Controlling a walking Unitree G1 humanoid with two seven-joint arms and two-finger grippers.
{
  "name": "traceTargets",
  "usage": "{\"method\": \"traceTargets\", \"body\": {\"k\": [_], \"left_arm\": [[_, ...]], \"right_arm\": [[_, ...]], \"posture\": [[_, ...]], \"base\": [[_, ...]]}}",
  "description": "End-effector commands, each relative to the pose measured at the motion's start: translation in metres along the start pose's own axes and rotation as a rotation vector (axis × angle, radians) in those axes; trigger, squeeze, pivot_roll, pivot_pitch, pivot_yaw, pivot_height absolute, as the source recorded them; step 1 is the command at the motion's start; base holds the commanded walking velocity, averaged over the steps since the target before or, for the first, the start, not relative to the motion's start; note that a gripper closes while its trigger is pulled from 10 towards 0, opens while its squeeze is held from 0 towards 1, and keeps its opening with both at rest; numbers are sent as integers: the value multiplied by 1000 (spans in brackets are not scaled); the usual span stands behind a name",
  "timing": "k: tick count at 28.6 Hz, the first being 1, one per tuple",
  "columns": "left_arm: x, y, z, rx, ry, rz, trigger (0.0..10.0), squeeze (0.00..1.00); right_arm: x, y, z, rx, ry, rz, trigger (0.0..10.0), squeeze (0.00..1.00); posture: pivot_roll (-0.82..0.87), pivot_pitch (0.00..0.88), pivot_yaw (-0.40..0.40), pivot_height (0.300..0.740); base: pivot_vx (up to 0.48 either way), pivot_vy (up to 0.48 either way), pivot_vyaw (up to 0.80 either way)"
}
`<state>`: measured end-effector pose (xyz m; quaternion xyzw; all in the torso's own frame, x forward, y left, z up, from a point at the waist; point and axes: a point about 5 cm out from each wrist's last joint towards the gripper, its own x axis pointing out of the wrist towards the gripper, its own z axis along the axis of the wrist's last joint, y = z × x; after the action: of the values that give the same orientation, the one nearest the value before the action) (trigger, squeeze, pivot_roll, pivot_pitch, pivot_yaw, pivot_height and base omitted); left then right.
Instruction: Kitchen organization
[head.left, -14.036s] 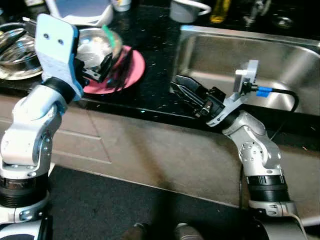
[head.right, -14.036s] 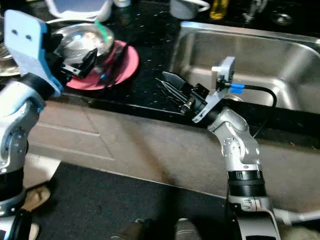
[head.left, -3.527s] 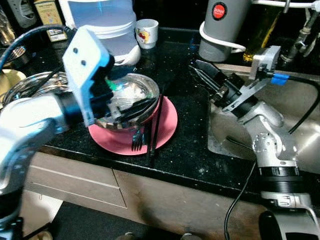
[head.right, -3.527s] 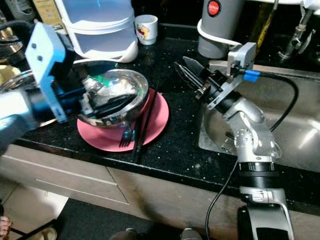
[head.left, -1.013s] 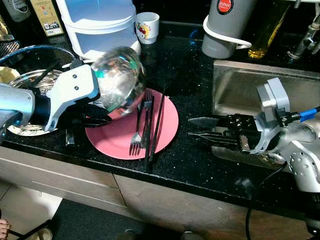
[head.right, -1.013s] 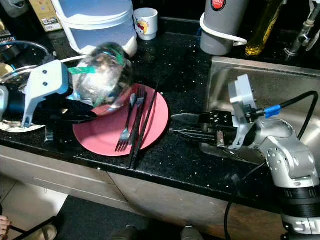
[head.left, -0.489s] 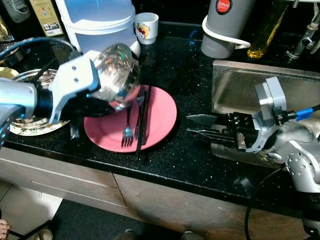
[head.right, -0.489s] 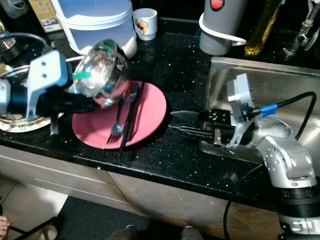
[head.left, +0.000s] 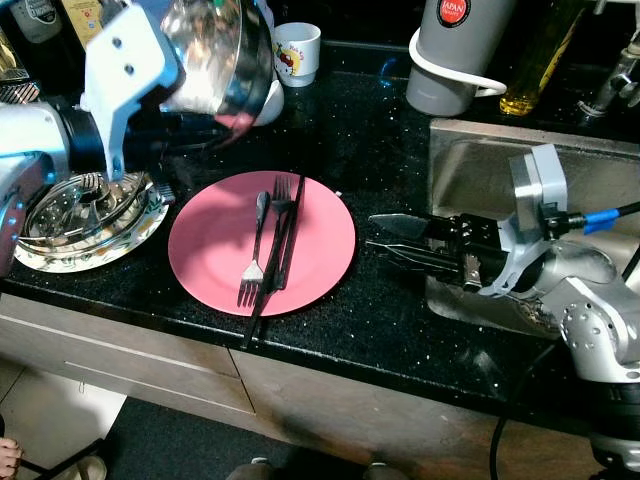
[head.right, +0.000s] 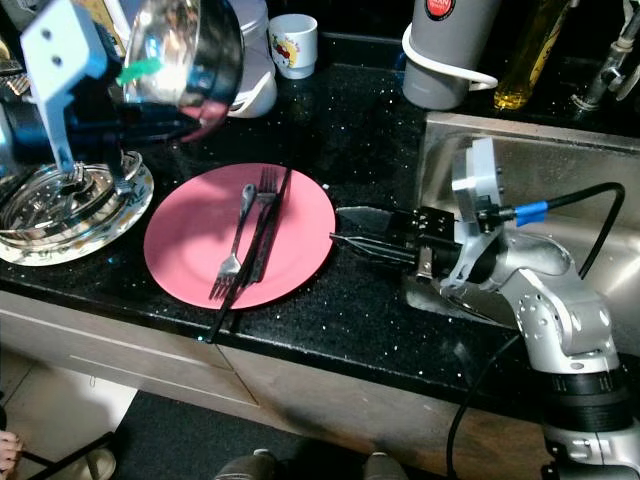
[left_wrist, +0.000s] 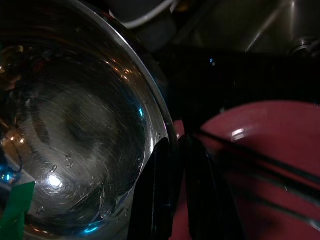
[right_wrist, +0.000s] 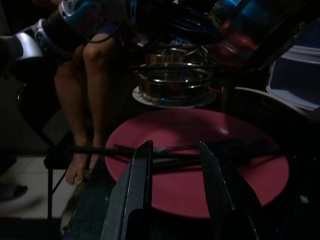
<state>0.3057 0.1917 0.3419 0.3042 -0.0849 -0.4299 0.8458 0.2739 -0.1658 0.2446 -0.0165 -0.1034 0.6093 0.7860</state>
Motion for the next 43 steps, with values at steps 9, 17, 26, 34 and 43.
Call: {"method": "traceTargets", "body": {"k": [9, 17, 26, 34, 43], "left_arm": [[22, -2, 17, 12, -137, -19, 0, 0], [51, -10, 31, 60, -207, -81, 10000, 0], [54, -6, 30, 87, -197, -85, 10000, 0], [60, -4, 37, 113, -237, -93, 10000, 0], [65, -12, 35, 103, -251, -151, 10000, 0]], "right_arm": [[13, -7, 8, 9, -107, -92, 10000, 0], [20, -8, 10, 8, -126, -101, 10000, 0], [21, -7, 9, 22, -135, -131, 10000, 0], [20, -8, 9, 18, -135, -150, 10000, 0], [17, -12, 12, 2, -127, -183, 10000, 0]], "posture": [[-7, 108, 22, 740], [-81, 96, 12, 740], [-35, 105, 29, 740], [-13, 118, 28, 740], [-21, 115, 23, 740]], "base": [[0, 0, 0], [0, 0, 0], [0, 0, -149], [0, 0, -767], [0, 0, -800]]}}
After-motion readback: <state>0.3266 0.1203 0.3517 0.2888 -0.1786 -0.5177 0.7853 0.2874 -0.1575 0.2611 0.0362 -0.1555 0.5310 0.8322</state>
